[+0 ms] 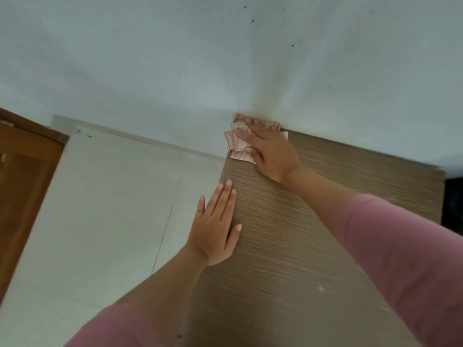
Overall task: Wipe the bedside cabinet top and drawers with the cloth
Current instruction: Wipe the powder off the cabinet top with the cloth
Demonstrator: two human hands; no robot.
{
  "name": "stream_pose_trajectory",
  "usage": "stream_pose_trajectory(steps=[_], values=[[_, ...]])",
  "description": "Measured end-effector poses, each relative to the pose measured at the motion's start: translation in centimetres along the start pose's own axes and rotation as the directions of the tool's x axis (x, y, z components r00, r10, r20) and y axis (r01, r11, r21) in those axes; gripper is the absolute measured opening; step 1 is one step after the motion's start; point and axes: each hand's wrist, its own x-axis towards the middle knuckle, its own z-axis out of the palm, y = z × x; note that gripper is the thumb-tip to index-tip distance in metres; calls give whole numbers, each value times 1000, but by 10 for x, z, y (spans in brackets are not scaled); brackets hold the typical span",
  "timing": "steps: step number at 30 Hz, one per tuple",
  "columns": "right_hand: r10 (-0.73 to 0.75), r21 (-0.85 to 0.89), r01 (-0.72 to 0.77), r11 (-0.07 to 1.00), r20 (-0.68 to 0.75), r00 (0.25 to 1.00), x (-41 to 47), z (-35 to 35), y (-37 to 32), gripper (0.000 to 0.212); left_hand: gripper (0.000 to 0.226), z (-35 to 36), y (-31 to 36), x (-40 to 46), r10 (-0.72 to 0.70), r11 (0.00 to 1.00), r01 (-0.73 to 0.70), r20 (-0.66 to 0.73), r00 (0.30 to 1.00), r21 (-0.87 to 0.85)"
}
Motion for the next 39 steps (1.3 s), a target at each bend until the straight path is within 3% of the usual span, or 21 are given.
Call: stream_pose_trajectory(steps=[11, 18, 23, 30, 39], values=[[44, -155, -31, 987, 79, 996, -19, 2, -1, 49, 70, 0, 1, 0, -9, 1000, 9, -17, 1000, -7], [128, -198, -116, 973, 47, 991, -84, 11, -19, 52, 69, 2, 4, -7, -51, 998, 53, -71, 996, 28], [222, -197, -218, 956, 0, 975, -152, 23, -50, 55, 67, 17, 7, -67, -53, 998, 50, -110, 993, -38], [396, -170, -404, 899, -81, 915, -242, 48, -90, 59, 67, 51, 5, -187, 19, 998, -22, -50, 999, -62], [567, -103, -581, 807, -138, 812, -291, 79, -148, 66, 67, 55, 4, -193, 33, 997, -38, -66, 997, -69]])
